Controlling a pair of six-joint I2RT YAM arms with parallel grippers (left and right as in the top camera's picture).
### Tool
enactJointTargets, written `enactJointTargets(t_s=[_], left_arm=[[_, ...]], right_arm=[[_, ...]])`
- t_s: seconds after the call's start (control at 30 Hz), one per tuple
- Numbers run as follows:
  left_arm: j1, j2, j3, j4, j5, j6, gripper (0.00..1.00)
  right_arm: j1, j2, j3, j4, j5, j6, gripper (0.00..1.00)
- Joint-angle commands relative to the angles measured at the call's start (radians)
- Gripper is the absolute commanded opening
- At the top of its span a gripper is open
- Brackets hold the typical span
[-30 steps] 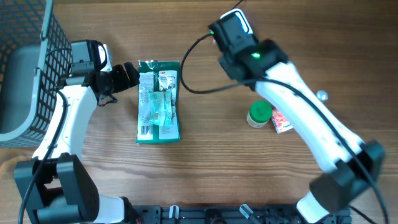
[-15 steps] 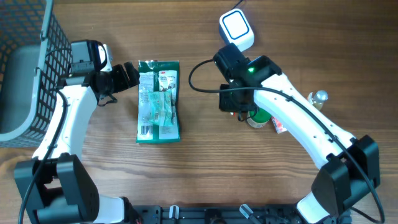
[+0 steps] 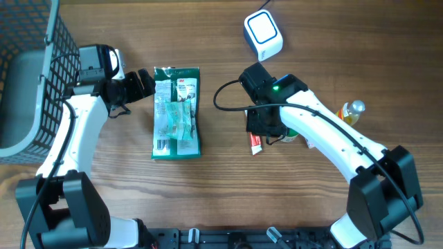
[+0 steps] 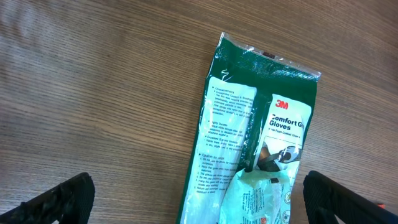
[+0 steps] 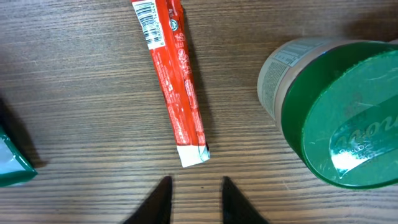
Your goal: Scan the item barcode
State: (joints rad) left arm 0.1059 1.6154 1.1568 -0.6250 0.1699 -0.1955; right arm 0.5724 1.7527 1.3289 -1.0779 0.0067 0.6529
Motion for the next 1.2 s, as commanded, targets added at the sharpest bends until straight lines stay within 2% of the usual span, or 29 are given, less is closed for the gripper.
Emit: enactJointTargets(t_s=[0.0, 0.1, 0.5, 0.67, 0.77, 0.83, 0.93, 0.97, 1.0, 1.07, 1.17], left_arm=[[0.009, -0.011, 0.013, 0.004, -0.006, 0.009, 1.0], [0.009, -0.011, 0.013, 0.004, -0.006, 0.009, 1.0], [0.009, -0.011, 0.013, 0.004, -0.007, 0.009, 1.0], [0.009, -0.011, 0.013, 0.003, -0.007, 0.009, 1.0], [0.009, -0.011, 0.013, 0.003, -0.007, 0.009, 1.0], [0.009, -0.011, 0.013, 0.004, -0.006, 0.009, 1.0], [0.009, -0.011, 0.013, 0.004, -0.007, 0.009, 1.0], [0.009, -0.011, 0.013, 0.004, -0.006, 0.009, 1.0], [0.009, -0.011, 0.013, 0.004, -0.007, 0.009, 1.0], [0.009, -0.011, 0.013, 0.004, -0.007, 0.009, 1.0], [0.009, -0.011, 0.013, 0.003, -0.006, 0.009, 1.0]], right_arm=[[-0.003, 0.012, -0.009, 0.0, -0.005, 0.004, 0.4], [-0.003, 0.012, -0.009, 0.007, -0.006, 0.005, 0.45], [0.009, 0.013, -0.009, 0.041, -0.035, 0.005, 0.46], [0.053, 0.013, -0.009, 0.151, -0.153, 0.002, 0.46], [0.095, 0.013, -0.009, 0.22, -0.167, 0.002, 0.5], [0.123, 0.013, -0.009, 0.262, -0.166, 0.005, 0.63], [0.166, 0.013, -0.009, 0.323, -0.167, 0.007, 0.65], [0.178, 0.013, -0.009, 0.341, -0.166, 0.014, 0.79], [0.188, 0.013, -0.009, 0.354, -0.166, 0.038, 1.0], [0.208, 0.013, -0.009, 0.374, -0.166, 0.093, 1.0], [0.226, 0.013, -0.009, 0.393, -0.166, 0.099, 1.0]])
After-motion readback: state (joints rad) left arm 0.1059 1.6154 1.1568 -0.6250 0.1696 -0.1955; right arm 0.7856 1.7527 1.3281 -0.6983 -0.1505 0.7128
